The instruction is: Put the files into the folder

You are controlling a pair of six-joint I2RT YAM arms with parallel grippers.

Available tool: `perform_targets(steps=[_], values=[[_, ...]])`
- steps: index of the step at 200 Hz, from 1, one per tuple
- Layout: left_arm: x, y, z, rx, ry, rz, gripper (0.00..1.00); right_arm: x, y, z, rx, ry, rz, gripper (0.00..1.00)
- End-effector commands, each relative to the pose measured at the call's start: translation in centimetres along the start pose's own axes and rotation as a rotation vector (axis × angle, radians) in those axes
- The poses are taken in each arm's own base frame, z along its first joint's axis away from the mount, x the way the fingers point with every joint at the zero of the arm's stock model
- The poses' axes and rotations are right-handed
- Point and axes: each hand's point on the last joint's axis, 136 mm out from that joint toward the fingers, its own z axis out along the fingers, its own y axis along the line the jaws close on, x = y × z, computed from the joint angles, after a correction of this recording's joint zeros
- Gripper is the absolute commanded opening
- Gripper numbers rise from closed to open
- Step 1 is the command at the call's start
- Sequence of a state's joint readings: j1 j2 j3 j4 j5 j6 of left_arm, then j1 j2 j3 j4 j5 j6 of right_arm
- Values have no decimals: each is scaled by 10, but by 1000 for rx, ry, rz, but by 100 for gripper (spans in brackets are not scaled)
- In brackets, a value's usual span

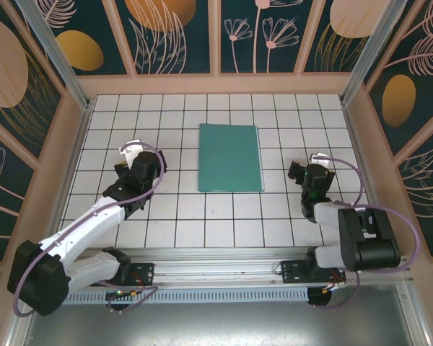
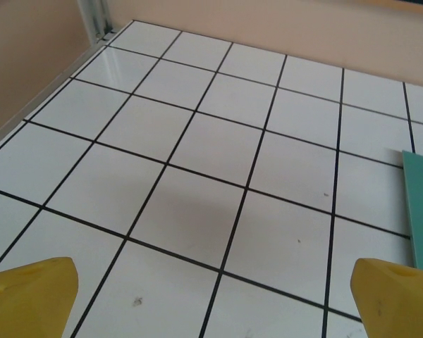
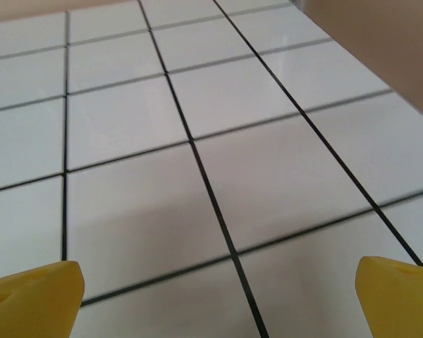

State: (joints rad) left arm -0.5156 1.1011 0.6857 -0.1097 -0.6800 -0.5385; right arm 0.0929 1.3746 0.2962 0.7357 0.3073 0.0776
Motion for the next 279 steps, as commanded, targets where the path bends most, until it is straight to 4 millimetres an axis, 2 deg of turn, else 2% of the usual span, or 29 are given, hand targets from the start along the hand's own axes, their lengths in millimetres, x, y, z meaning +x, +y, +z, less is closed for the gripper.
perform_targets(steps=[1, 16, 40, 59, 69, 86, 101, 128, 143, 184, 203, 225, 279], values=[[-1, 10, 6, -16, -17, -7, 99, -52, 17, 1, -94, -218, 0, 99], [1, 19, 10, -29, -13, -21, 99, -55, 21, 5, -106, -249, -42, 99], [5, 26, 16, -32, -9, -24, 99, -50, 4, 4, -111, -267, 36, 99], [6, 32, 19, -45, -25, -7, 99, -43, -2, -12, -124, -330, 54, 99], [6, 38, 22, -56, -39, -7, 99, -48, -4, -21, -127, -383, 62, 99], [0, 48, 26, -76, -84, -8, 99, -48, -5, -17, -119, -373, 68, 99], [-6, 59, 32, -96, -114, -9, 99, -46, -8, -5, -87, -326, 79, 99], [-18, 80, 48, -122, -145, 18, 99, -45, -9, -6, -85, -325, 78, 99], [-16, 86, 61, -115, -139, 36, 99, -46, -9, -6, -85, -327, 79, 99], [-2, 86, 86, -47, -165, -16, 99, -46, -8, -6, -87, -328, 80, 99], [-6, 88, 86, -23, -223, -49, 99, -46, -8, -6, -86, -329, 80, 99], [1, 92, 91, -17, -236, -66, 99, -46, -8, -6, -88, -326, 79, 99], [-8, 82, 91, 43, -283, 42, 99, -46, -8, -6, -87, -327, 79, 99]])
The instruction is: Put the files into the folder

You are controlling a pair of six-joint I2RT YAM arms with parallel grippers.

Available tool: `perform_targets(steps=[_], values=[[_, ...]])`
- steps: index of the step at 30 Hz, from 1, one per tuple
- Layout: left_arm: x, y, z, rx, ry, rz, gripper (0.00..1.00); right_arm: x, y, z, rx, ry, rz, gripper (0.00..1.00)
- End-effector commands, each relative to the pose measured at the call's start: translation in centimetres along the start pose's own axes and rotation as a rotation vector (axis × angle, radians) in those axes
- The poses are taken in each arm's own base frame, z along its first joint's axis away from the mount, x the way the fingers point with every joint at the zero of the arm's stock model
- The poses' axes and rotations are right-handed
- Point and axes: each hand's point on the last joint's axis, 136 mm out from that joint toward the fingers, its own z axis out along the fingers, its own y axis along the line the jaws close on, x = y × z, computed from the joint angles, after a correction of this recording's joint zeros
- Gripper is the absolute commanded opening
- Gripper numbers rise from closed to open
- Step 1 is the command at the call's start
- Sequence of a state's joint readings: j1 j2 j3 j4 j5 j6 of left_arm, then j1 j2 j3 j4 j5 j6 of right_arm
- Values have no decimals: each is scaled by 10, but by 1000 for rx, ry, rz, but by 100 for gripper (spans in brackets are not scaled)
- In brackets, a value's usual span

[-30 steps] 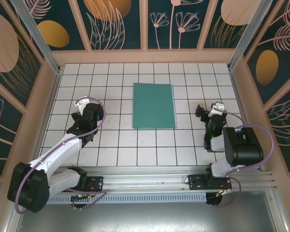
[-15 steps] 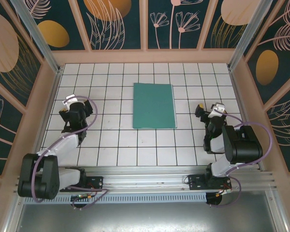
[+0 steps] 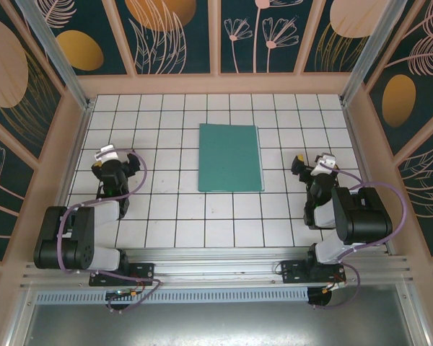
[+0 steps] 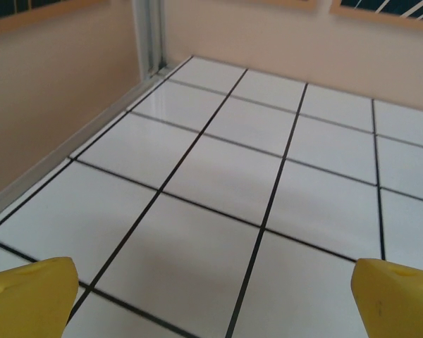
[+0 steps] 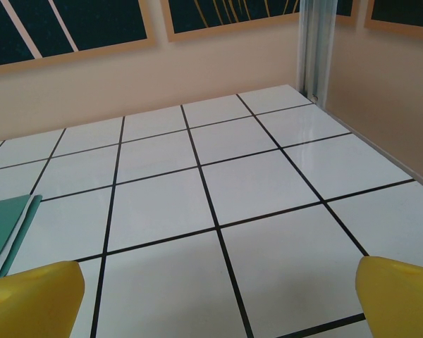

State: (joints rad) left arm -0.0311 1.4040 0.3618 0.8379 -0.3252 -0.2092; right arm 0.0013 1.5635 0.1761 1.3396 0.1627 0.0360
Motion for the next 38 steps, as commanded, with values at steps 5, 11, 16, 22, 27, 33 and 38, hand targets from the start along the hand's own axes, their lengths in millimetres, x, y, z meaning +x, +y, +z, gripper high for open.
perform_targets(steps=[5, 11, 16, 22, 27, 33, 38], values=[[-13, -12, 3, 97, -109, 54, 99, -16, -2, 2, 12, -60, 22, 99], [-15, 10, -34, 65, -265, -20, 99, -16, -2, 2, 11, -61, 22, 99], [-9, 3, -12, 60, -183, 17, 99, -16, -2, 2, 12, -59, 22, 99], [-9, 1, -14, 70, -187, 21, 99, -15, -2, 2, 10, -58, 20, 99], [-10, 0, -16, 79, -193, 21, 99, -15, -2, 2, 10, -58, 20, 99], [-10, 0, -16, 79, -194, 21, 99, -14, 5, 5, -25, -43, 7, 99], [-10, 0, -16, 79, -193, 21, 99, -15, 11, 1, -43, -58, -20, 99]])
